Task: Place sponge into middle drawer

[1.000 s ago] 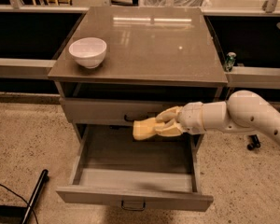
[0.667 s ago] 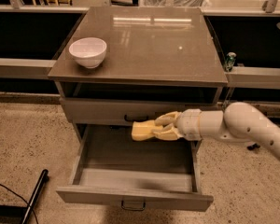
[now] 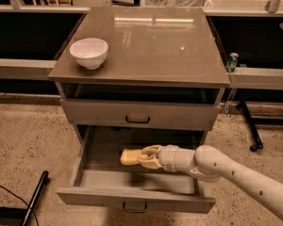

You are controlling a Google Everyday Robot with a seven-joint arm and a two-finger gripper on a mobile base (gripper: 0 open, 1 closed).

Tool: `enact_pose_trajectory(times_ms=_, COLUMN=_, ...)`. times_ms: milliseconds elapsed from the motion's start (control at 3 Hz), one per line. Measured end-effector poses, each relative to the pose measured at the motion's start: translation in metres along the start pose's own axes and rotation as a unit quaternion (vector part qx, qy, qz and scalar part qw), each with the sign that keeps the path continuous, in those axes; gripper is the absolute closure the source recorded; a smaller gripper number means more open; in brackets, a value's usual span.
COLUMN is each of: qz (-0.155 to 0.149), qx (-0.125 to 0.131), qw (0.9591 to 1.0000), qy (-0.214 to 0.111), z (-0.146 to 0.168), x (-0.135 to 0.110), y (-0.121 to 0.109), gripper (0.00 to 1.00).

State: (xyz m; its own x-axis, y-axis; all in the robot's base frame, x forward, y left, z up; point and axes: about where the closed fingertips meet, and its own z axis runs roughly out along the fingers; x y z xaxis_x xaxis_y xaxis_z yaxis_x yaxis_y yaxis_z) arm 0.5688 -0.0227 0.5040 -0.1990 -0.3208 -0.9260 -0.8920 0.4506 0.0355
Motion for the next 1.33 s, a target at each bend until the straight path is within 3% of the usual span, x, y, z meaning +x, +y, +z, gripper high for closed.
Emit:
enact_pose_trajectory(times_ms=333, qz=0.0, qx=0.0, qw=1.0, qy=0.0, z=0.0, x=0.0, y=0.0, gripper=1.0)
enact_pose_trajectory(times_ms=667, qz=0.0, qx=0.0, qw=1.0, qy=0.0, z=0.0, x=0.0, y=0.0, gripper=0.83)
enact_pose_trajectory(times_ms=1333, qz=0.0, qx=0.0, qw=1.0, qy=0.0, z=0.0001, x=0.0, y=0.0001, gripper=0.37)
